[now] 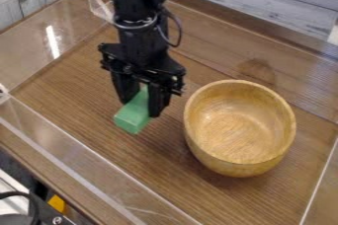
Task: Put the green block in the brown bowl
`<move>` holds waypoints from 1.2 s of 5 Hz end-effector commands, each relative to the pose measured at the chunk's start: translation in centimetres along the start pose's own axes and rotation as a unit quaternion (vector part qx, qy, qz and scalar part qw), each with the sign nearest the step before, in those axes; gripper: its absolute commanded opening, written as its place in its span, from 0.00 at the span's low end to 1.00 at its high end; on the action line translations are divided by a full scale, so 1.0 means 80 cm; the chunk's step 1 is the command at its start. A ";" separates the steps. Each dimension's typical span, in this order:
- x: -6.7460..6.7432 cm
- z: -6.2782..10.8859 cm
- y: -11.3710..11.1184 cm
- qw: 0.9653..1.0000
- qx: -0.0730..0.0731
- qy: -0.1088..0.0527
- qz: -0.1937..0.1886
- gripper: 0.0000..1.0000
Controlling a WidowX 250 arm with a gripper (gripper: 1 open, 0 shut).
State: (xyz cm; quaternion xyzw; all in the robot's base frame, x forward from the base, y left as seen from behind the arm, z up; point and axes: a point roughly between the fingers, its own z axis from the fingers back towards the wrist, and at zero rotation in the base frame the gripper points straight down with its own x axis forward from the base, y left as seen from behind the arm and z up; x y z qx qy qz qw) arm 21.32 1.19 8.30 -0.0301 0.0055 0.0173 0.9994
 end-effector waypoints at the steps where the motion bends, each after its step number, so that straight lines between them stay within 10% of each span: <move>1: 0.009 0.024 -0.019 0.999 -0.003 -0.028 -0.015 0.00; 6: 0.013 0.030 -0.106 0.992 0.003 -0.041 -0.116 0.00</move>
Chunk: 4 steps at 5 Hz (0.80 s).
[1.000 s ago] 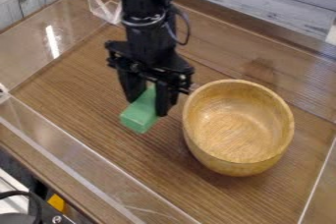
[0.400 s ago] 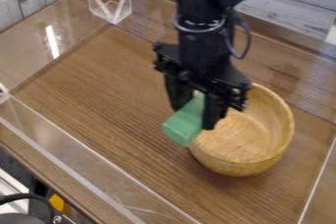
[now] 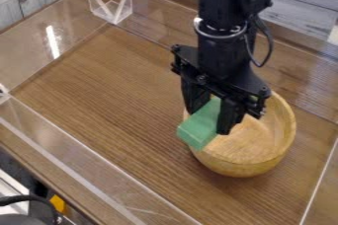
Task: Put the green block in the brown bowl
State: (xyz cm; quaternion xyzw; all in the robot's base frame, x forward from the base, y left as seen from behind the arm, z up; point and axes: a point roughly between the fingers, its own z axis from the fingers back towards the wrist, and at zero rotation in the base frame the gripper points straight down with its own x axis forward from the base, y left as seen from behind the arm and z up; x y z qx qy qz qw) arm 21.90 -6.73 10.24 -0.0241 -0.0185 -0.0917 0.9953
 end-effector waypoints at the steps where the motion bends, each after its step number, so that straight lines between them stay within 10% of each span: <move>1: 0.011 0.011 -0.002 1.000 0.000 -0.026 -0.006 0.00; 4: 0.005 0.008 0.001 1.000 0.001 -0.027 0.001 0.00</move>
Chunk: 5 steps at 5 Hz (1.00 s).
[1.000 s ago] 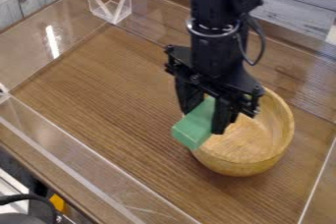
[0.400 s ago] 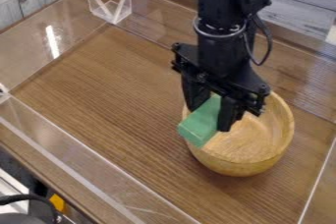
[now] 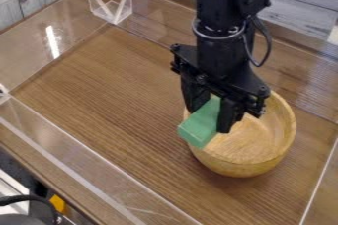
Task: Put the green block in the brown bowl
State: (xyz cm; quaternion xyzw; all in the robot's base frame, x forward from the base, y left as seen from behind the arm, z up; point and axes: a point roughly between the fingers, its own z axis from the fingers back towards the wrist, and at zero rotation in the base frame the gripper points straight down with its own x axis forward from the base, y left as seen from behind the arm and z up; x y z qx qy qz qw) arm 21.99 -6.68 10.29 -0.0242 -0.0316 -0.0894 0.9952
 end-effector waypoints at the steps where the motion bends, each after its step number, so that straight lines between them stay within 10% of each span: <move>1: 0.003 0.004 0.001 1.000 0.002 -0.007 0.002 0.00; 2: 0.001 0.001 0.002 1.000 0.003 -0.001 0.004 1.00; 5: 0.000 -0.009 0.004 1.000 0.005 0.012 0.013 1.00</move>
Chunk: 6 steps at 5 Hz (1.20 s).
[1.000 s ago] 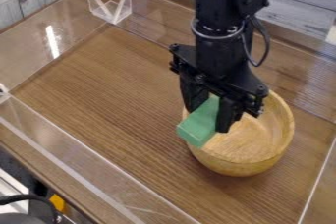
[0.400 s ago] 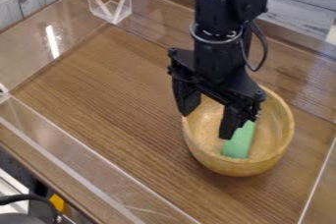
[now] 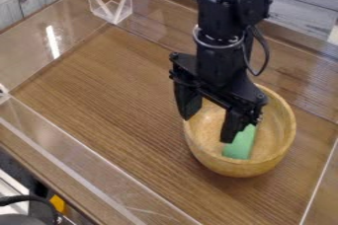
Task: Put the green block in the brown bowl
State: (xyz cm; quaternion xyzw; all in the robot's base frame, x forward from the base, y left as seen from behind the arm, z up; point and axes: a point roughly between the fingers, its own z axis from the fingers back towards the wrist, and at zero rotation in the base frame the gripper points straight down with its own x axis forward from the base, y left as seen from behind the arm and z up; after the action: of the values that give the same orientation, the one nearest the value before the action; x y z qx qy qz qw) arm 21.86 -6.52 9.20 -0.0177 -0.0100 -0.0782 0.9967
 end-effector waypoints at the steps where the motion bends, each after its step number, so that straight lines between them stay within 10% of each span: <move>1: 0.004 0.001 0.003 1.000 0.001 -0.007 0.004 1.00; 4: 0.007 -0.007 0.005 1.000 0.003 -0.003 0.013 1.00; 5: 0.008 -0.008 0.006 1.000 0.003 -0.002 0.015 0.00; 6: 0.008 -0.007 0.008 1.000 0.004 0.000 0.018 0.00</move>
State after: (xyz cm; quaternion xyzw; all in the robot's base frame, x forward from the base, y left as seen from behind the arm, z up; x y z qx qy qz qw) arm 22.09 -6.15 8.04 -0.0129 0.0031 -0.0635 0.9979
